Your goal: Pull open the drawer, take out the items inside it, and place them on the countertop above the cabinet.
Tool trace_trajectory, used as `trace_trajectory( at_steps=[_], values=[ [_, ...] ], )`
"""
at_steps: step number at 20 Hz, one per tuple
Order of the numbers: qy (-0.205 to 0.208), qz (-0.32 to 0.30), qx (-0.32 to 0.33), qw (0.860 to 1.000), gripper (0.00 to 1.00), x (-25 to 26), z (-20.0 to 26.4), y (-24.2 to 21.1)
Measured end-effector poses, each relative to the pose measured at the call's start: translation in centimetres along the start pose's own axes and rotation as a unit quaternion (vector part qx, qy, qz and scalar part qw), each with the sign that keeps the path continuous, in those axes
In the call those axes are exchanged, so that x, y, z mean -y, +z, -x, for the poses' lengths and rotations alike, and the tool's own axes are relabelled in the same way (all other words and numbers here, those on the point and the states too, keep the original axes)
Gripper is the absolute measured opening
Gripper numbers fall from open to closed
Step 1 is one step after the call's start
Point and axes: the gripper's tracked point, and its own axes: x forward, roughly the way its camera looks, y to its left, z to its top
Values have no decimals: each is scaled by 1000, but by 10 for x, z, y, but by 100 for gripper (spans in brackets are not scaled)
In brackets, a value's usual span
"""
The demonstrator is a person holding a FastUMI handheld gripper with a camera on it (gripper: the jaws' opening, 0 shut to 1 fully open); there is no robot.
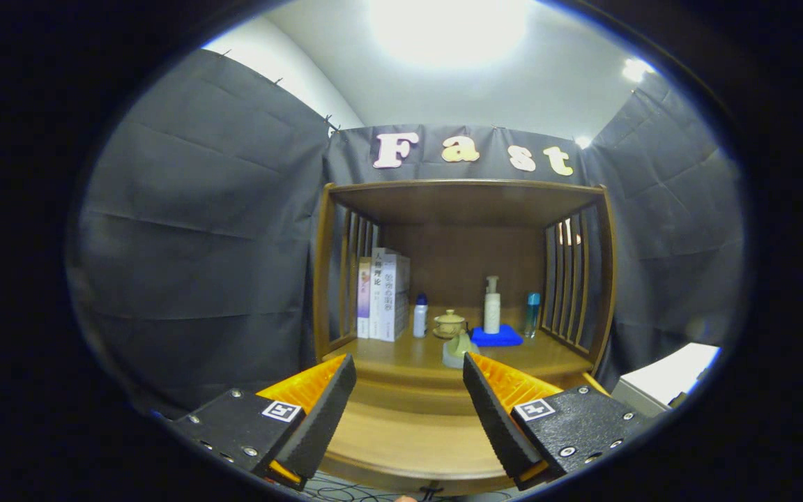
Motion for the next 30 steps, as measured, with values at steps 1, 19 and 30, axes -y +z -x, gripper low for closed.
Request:
trace_trajectory(
  at_steps=[1, 19, 30],
  values=[
    [-5, 5, -6, 1000, 95, 1, 8, -9],
    [-101, -25, -137, 985, 95, 41, 50, -169],
    [-118, -44, -115, 985, 94, 44, 47, -174]
  ],
)
